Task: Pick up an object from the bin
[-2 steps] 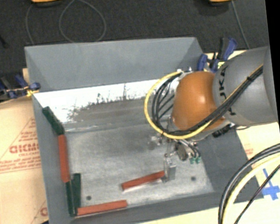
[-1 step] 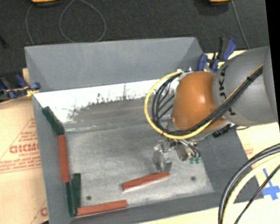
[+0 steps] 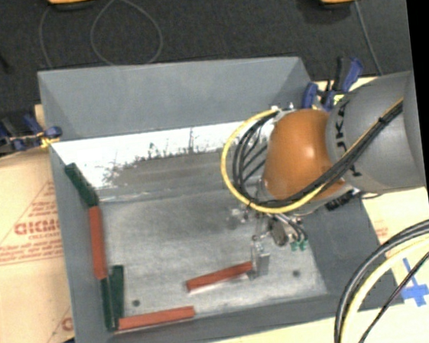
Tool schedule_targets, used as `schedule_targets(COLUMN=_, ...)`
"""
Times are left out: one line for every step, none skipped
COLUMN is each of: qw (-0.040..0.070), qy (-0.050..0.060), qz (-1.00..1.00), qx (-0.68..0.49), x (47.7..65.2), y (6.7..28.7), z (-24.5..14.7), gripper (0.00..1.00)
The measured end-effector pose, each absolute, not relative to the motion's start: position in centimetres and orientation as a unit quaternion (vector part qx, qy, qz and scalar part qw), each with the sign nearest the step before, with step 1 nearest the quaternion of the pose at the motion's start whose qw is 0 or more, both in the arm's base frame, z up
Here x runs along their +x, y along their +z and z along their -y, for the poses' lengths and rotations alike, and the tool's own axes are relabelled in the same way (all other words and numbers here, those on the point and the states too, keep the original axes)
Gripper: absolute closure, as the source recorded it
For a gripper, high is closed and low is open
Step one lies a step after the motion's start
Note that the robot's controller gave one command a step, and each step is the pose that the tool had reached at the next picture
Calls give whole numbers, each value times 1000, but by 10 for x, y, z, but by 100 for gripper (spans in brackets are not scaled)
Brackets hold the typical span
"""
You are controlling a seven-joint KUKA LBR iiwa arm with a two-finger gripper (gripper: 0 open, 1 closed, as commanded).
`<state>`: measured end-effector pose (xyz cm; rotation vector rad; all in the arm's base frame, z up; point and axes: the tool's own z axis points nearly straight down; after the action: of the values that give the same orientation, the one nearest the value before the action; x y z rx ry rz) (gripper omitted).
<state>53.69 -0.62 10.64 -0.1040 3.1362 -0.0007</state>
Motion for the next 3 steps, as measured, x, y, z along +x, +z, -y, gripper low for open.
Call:
schedule_targets(qw=10, qy=-1, qz=-993, qx=-120, x=479, y=73, z=-1, gripper=0)
schedule_targets(qw=3, qy=0, qz=-993, qx=-121, x=474, y=70, z=-1, gripper=100)
schedule_targets(qw=7, qy=-1, qz=-989, qx=-145, x=510, y=199, z=-30, gripper=100)
